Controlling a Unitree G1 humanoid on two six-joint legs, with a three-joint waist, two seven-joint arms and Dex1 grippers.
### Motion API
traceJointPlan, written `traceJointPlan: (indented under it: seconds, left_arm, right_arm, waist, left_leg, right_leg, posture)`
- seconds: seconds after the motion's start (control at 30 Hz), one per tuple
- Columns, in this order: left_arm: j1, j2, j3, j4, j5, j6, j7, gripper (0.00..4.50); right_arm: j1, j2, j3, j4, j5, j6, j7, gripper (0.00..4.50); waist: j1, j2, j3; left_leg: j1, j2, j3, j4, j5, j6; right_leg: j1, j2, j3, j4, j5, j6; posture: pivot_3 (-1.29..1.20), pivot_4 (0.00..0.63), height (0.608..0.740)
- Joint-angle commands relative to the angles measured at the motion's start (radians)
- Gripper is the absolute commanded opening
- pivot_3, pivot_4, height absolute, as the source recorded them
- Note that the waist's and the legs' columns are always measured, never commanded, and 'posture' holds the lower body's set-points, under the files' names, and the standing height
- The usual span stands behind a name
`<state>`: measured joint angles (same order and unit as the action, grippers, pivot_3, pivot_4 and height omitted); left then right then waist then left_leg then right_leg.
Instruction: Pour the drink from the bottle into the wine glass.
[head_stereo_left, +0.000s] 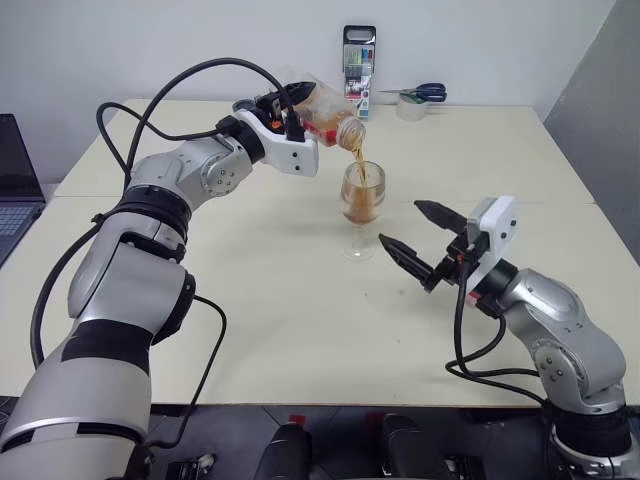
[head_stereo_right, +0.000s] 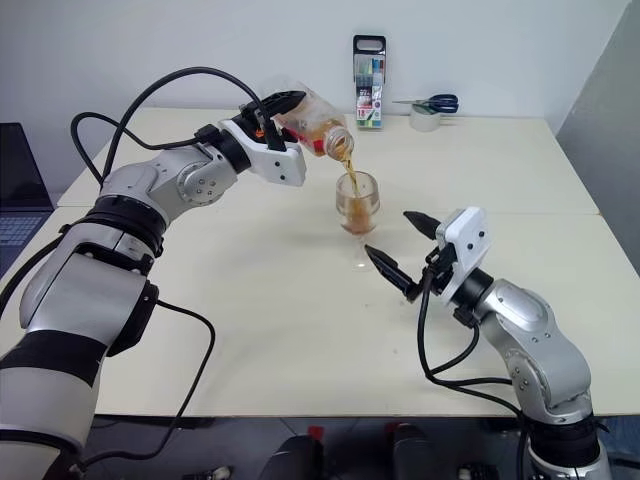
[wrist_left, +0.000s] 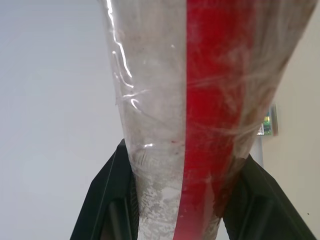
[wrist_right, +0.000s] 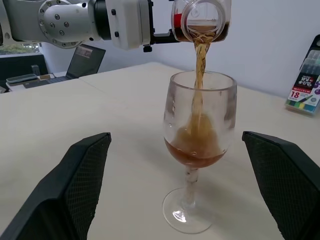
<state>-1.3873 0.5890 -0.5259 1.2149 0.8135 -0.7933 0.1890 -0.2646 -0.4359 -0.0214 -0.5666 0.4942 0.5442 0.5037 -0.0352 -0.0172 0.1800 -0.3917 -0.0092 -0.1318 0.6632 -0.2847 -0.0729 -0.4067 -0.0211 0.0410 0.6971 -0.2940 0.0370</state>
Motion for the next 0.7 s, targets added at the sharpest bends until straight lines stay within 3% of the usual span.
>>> traceJointPlan:
  seconds: [0.03,0.7]
  left_arm:
    - [-0.048,0.019,0.003,-0.009,0.004,0.000,0.031,1.67]
    - [-0.056,0.015,0.008,-0.005,-0.001,0.004,0.031,1.67]
  right_arm:
    - [-0.004,-0.009,-0.009,-0.038,0.010,-0.020,0.012,4.50]
    - [0.000,-0.008,-0.004,-0.038,0.006,-0.017,0.020,4.50]
  waist:
    - [0.000,0.000,0.000]
    - [0.000,0.000,0.000]
  left_leg:
    - [0.000,0.000,0.000,0.000,0.000,0.000]
    - [0.000,0.000,0.000,0.000,0.000,0.000]
  right_leg:
    - [0.000,0.000,0.000,0.000,0.000,0.000]
    - [0.000,0.000,0.000,0.000,0.000,0.000]
  posture:
    - [0.00,0.150,0.740]
    - [0.00,0.150,0.740]
